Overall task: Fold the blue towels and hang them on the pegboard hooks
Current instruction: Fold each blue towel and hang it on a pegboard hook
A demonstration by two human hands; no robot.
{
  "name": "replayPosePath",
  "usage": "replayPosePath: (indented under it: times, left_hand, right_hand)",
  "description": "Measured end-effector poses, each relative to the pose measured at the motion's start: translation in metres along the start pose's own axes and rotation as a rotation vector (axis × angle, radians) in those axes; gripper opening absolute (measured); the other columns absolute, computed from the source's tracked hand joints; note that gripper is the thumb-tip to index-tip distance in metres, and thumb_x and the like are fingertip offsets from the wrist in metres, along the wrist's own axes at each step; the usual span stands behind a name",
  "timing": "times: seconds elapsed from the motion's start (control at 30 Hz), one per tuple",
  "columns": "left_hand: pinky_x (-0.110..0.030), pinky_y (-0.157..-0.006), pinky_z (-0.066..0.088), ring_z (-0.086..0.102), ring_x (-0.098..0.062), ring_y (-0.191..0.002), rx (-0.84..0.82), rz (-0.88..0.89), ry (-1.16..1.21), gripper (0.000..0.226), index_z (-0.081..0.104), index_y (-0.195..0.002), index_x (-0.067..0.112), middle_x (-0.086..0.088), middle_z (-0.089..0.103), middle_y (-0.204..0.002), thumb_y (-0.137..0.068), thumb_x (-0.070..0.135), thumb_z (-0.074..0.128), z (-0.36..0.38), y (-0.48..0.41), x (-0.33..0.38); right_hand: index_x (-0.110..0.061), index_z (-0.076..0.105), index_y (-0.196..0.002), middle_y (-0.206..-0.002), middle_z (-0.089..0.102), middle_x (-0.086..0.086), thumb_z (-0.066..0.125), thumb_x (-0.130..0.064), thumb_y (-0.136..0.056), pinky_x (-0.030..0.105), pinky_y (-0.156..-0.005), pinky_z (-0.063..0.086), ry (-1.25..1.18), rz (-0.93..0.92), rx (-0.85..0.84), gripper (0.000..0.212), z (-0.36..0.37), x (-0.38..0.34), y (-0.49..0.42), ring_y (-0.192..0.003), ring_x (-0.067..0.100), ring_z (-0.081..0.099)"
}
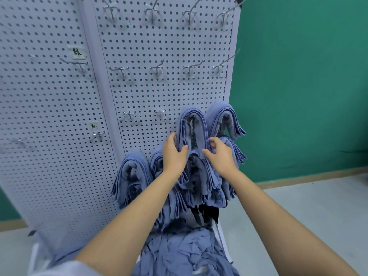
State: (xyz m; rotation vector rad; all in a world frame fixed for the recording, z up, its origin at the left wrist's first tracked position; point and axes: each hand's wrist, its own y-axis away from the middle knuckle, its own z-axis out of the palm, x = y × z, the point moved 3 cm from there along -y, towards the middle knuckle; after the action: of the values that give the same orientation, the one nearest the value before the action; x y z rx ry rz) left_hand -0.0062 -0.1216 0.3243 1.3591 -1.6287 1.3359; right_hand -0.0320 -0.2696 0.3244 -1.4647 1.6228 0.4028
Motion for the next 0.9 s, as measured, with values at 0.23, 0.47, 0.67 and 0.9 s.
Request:
replayPosePath:
  times: [0.23,0.47,0.67,0.9]
  left_hand:
    - [-0.029,-0.089,0.046,0.054,-0.015,-0.102,-0.067,-0.022,-0.048,0.037,0.048,-0.133,0.011,-0.004,0.055,-0.128,-0.097,0.016,0.054,-0.039,0.073,-0.016]
    - [-0.028,-0.085,0.046,0.055,-0.016,-0.094,-0.127,-0.191,-0.160,0.025,0.060,-0.120,0.009,-0.008,0.063,-0.115,-0.095,0.014,0.056,-0.060,0.139,-0.112]
    - [-0.029,-0.086,0.047,0.056,-0.021,-0.092,-0.241,-0.390,-0.229,0.019,0.063,-0.112,0.004,-0.011,0.063,-0.104,-0.095,0.007,0.055,-0.050,0.174,-0.216]
    - [-0.024,-0.081,0.047,0.062,-0.025,-0.100,-0.329,-0.555,-0.285,0.019,0.065,-0.107,0.000,-0.013,0.067,-0.110,-0.092,0.004,0.056,-0.009,0.184,-0.314]
  right_hand:
    - [-0.007,0.049,-0.131,-0.117,0.058,0.010,0.058,-0.018,-0.095,0.031,-0.089,0.046,0.067,-0.012,-0.081,0.039,0.007,-0.013,0.075,-0.093,0.018,0.053]
    - [-0.004,0.055,-0.122,-0.107,0.062,0.013,0.058,-0.015,-0.095,0.034,-0.090,0.047,0.092,0.095,-0.257,0.030,0.069,0.030,0.151,-0.093,0.025,0.057]
    - [-0.002,0.057,-0.119,-0.100,0.061,0.015,0.056,-0.010,-0.095,0.031,-0.080,0.045,0.102,0.256,-0.392,0.025,0.136,0.099,0.192,-0.089,0.025,0.055]
    - [-0.006,0.061,-0.115,-0.103,0.065,0.011,0.055,-0.008,-0.091,0.029,-0.085,0.047,0.165,0.396,-0.472,0.024,0.196,0.188,0.205,-0.091,0.021,0.058]
